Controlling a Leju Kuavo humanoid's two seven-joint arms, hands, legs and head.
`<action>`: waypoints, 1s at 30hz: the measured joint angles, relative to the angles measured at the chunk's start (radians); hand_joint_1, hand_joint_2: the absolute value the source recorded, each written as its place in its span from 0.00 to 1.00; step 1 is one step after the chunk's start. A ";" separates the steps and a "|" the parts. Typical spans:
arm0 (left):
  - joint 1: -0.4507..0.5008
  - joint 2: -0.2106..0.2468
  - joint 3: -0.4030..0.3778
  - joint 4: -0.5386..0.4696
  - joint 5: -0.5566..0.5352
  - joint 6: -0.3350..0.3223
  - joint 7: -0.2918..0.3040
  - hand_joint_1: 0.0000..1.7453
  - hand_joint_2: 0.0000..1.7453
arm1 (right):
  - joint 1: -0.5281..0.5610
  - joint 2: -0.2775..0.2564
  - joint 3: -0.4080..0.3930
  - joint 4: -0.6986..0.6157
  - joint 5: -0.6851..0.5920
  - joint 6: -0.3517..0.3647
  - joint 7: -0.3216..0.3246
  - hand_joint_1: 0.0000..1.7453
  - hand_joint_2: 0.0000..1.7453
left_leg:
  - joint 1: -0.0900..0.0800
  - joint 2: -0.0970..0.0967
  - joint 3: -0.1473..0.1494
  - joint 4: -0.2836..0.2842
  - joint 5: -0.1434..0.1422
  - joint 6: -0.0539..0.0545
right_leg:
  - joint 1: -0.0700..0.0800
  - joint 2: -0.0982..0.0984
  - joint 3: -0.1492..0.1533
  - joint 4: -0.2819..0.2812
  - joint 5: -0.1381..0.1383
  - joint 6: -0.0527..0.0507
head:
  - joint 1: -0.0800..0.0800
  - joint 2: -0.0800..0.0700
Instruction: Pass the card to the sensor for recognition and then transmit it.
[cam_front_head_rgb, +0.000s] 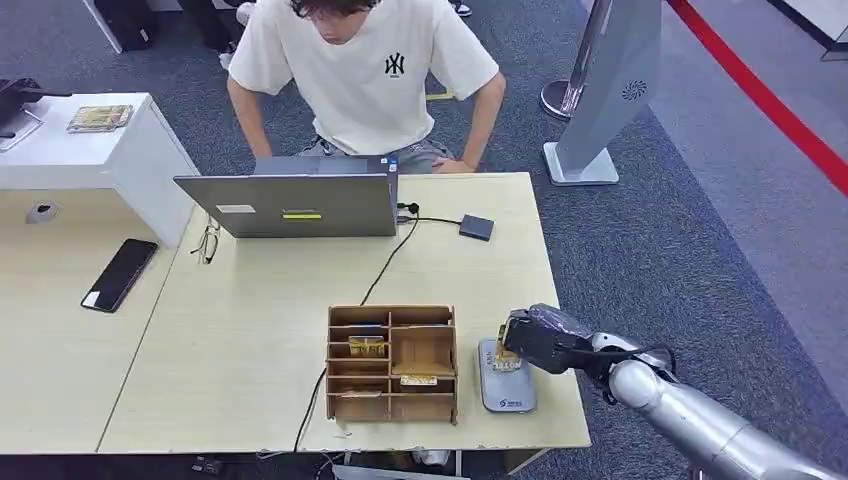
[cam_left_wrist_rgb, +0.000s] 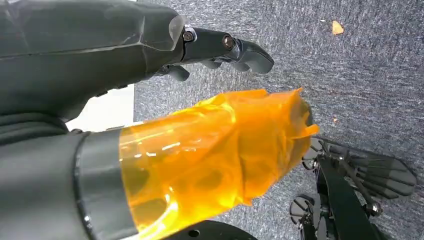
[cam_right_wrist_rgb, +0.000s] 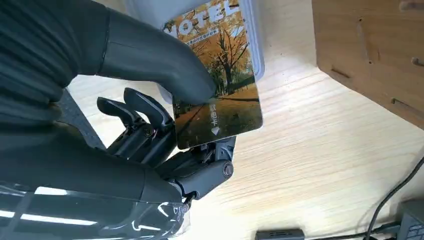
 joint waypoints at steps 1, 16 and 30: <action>0.000 0.000 0.000 0.000 0.000 -0.001 0.000 0.00 0.00 | 0.000 0.000 0.002 0.000 0.000 0.000 0.001 1.00 1.00 | 0.000 0.000 0.000 0.000 0.000 0.000 | 0.000 0.000 0.000 0.000 0.000 0.000 | 0.000 0.000; 0.000 0.000 0.000 0.000 0.003 -0.008 0.002 0.00 0.00 | -0.001 -0.003 0.014 0.010 0.021 0.005 0.023 1.00 1.00 | 0.000 0.000 0.000 0.000 0.000 0.000 | 0.000 0.000 0.000 0.000 0.000 0.000 | 0.000 0.000; 0.000 0.000 0.000 0.000 0.004 -0.008 0.002 0.00 0.00 | -0.003 -0.013 0.020 0.024 0.034 0.016 0.035 1.00 1.00 | 0.000 0.000 0.000 0.000 0.000 0.000 | 0.000 0.000 0.000 0.000 0.000 0.000 | 0.000 0.000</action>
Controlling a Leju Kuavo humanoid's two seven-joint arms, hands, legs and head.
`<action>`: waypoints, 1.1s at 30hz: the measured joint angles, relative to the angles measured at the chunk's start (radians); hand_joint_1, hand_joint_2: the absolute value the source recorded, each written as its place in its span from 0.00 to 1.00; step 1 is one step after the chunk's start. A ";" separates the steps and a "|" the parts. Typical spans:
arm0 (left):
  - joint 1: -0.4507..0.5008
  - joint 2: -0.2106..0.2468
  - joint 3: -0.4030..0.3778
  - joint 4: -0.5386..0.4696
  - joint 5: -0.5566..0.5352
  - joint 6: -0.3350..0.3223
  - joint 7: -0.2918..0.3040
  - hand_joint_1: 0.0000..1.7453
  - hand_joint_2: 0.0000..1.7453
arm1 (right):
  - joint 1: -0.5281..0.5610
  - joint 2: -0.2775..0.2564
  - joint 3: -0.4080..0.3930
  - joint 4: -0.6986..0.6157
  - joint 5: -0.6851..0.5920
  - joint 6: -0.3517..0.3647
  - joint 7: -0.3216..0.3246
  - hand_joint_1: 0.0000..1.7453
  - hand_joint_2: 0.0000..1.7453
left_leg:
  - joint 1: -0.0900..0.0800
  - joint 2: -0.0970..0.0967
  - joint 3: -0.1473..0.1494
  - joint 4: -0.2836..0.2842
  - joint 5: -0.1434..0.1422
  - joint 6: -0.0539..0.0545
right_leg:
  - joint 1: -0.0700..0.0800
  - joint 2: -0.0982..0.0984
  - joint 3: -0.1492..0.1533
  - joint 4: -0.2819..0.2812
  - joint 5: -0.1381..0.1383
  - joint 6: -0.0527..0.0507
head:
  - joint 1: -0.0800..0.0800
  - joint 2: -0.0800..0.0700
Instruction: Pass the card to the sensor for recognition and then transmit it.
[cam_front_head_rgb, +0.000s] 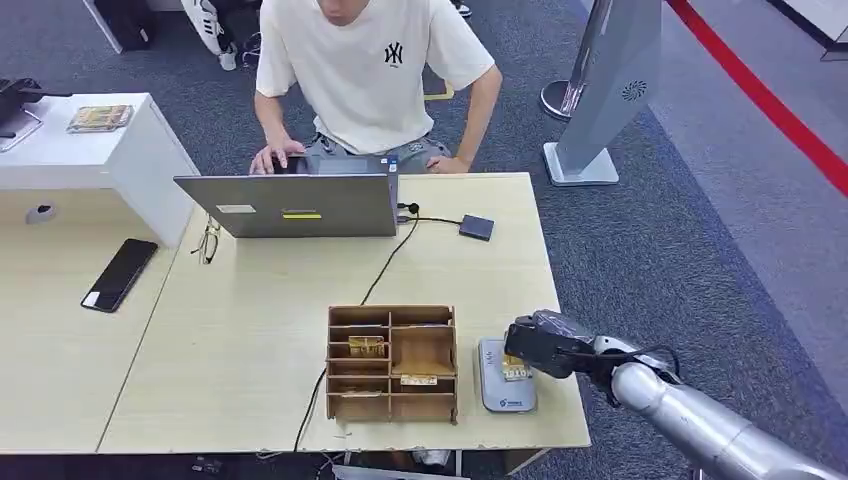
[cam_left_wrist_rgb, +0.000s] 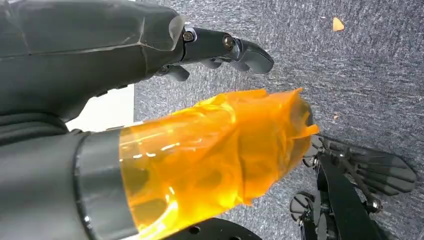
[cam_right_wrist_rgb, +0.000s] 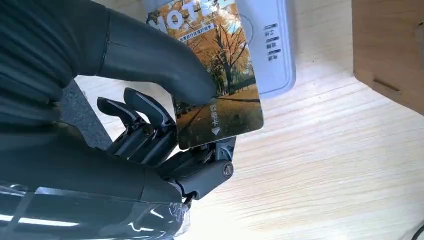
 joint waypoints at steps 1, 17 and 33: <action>0.000 0.000 0.000 0.000 0.000 0.000 0.000 0.00 0.00 | 0.000 -0.001 0.001 0.001 0.000 0.000 0.000 1.00 1.00 | 0.000 0.000 0.000 0.000 0.000 0.000 | 0.000 0.000 0.000 0.000 0.000 0.000 | 0.000 0.000; 0.000 0.000 0.000 0.000 -0.003 0.002 0.000 0.00 0.00 | -0.001 -0.004 0.010 0.011 0.000 0.002 0.006 1.00 1.00 | 0.000 0.000 0.000 0.000 0.000 0.000 | 0.000 0.000 0.000 0.000 0.000 0.000 | 0.000 0.000; 0.000 0.001 0.000 0.000 -0.006 -0.002 0.000 0.00 0.00 | -0.003 -0.004 0.010 0.016 0.000 0.003 0.006 1.00 1.00 | 0.000 0.000 0.000 0.000 0.000 0.000 | 0.000 0.000 0.000 0.000 0.000 0.000 | 0.000 0.000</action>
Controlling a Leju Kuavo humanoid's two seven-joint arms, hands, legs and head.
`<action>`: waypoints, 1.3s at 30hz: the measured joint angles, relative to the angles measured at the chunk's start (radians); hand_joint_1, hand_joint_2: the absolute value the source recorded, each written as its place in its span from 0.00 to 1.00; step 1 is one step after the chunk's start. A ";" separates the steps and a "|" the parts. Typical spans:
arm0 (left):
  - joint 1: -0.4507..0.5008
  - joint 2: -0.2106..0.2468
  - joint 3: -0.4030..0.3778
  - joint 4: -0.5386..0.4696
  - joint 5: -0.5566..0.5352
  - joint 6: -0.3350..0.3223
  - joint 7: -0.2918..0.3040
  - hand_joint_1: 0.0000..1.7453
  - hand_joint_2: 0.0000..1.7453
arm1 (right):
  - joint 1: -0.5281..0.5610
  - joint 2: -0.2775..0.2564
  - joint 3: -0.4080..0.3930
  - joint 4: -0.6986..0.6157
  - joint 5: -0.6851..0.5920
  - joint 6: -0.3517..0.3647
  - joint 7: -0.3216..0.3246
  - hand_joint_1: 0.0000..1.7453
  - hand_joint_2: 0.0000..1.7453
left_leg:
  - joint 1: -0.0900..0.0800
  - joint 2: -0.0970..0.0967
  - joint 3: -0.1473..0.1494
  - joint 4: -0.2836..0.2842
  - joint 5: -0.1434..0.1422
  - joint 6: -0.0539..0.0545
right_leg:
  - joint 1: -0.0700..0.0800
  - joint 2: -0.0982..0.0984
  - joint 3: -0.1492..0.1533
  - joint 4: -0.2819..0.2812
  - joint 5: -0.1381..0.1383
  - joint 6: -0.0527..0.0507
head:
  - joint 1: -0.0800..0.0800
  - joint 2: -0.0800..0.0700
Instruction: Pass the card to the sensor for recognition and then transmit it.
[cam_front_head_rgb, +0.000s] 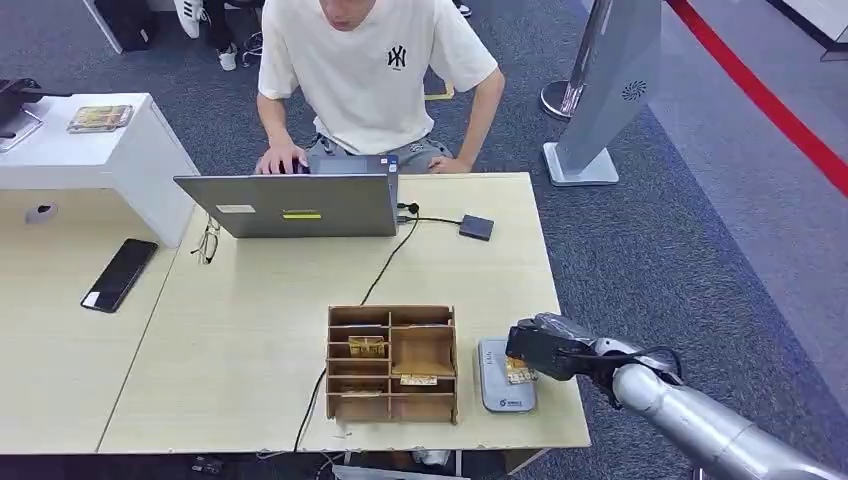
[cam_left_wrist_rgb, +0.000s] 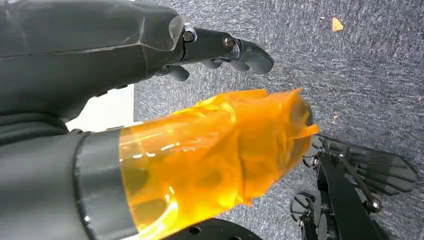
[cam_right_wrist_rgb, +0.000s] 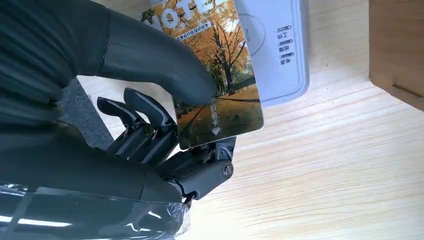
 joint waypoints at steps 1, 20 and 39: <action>0.000 0.000 0.000 0.000 -0.001 -0.001 0.000 0.00 0.00 | 0.000 0.000 0.000 0.001 0.000 0.000 0.000 1.00 1.00 | 0.000 0.000 0.000 0.000 0.000 0.000 | 0.000 0.000 0.000 0.000 0.000 0.000 | 0.000 0.000; 0.000 0.000 0.000 0.000 -0.003 -0.002 0.000 0.00 0.00 | -0.003 0.000 0.000 0.010 -0.002 0.000 -0.002 1.00 1.00 | 0.000 0.000 0.000 0.000 0.000 0.000 | 0.000 0.000 0.000 0.000 0.000 0.000 | 0.000 0.000; 0.000 0.001 0.000 0.000 -0.007 -0.009 -0.002 0.00 0.00 | -0.003 0.000 0.000 0.011 -0.002 -0.001 -0.003 1.00 1.00 | 0.000 0.000 0.000 0.000 0.000 0.000 | 0.000 0.000 0.000 0.000 0.000 0.000 | 0.000 0.000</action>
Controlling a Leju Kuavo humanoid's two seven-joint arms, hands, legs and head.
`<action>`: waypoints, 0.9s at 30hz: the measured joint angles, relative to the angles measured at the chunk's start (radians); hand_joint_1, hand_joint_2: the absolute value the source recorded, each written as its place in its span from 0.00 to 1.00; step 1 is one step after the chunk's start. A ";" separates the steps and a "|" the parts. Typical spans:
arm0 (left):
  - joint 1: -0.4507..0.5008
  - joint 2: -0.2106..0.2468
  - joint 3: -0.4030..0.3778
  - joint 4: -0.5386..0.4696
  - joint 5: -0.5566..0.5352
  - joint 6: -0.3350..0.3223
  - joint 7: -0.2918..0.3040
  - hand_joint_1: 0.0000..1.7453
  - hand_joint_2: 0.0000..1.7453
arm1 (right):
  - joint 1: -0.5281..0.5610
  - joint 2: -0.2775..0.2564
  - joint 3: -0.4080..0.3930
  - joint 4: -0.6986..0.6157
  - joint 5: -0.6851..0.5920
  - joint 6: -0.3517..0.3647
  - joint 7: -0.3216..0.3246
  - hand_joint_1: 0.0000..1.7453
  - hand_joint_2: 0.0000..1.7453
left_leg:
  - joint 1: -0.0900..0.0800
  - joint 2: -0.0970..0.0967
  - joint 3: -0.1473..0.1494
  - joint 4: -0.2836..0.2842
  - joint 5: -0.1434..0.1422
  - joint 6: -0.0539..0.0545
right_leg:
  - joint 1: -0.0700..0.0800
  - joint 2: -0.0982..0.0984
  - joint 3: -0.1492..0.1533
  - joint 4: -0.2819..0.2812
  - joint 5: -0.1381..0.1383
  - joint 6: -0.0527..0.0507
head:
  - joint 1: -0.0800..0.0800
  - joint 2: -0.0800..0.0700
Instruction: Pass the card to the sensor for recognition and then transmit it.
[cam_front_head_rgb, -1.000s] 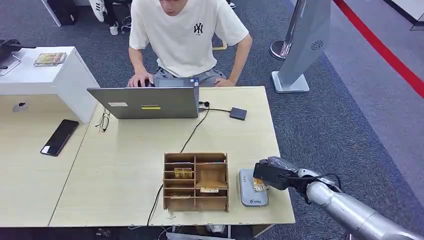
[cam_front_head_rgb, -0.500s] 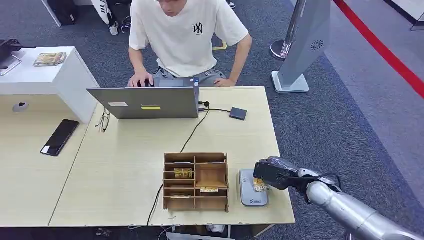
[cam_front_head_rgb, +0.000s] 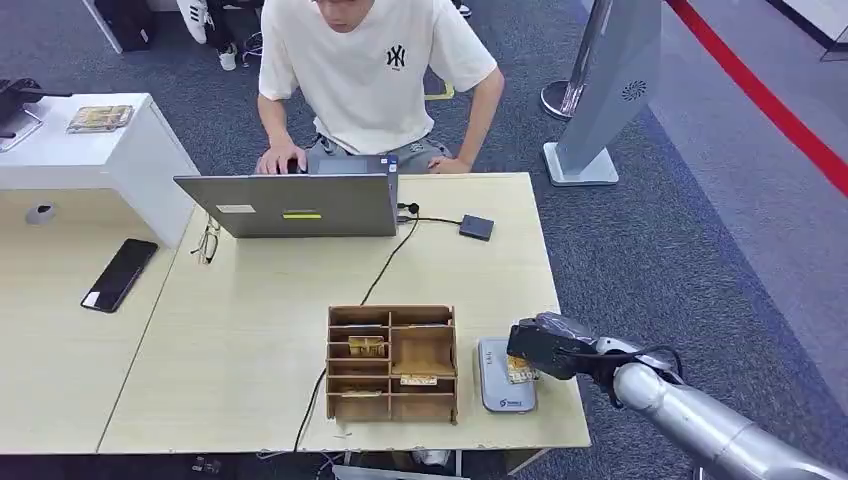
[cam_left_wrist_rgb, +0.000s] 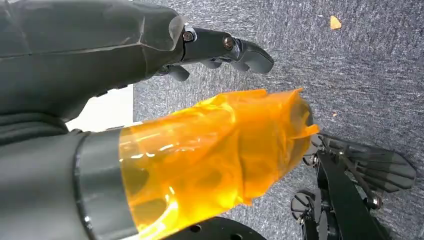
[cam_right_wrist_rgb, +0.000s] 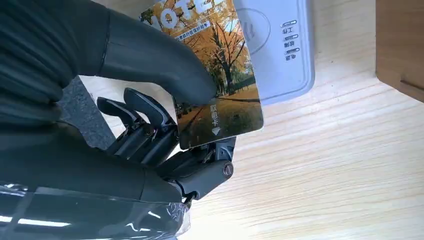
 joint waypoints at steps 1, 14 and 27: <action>0.000 0.000 0.000 0.000 0.000 0.000 0.000 0.00 0.00 | 0.000 0.000 0.000 0.000 0.000 0.000 0.000 1.00 1.00 | 0.000 0.000 0.000 0.000 0.000 0.000 | 0.000 0.000 0.000 0.000 0.000 0.000 | 0.000 0.000; 0.000 0.002 0.000 0.000 0.000 -0.001 0.000 0.00 0.00 | 0.000 0.000 0.000 0.000 0.000 -0.002 0.000 1.00 1.00 | 0.000 0.000 0.000 0.000 0.000 0.000 | 0.000 0.000 0.000 0.000 0.000 0.000 | 0.000 0.000; 0.000 0.004 0.000 0.000 0.000 0.001 -0.001 0.00 0.00 | 0.000 0.000 0.000 0.000 0.005 -0.003 0.002 1.00 1.00 | 0.000 0.000 0.000 0.000 0.000 0.000 | 0.000 0.000 0.000 0.000 0.000 0.000 | 0.000 0.000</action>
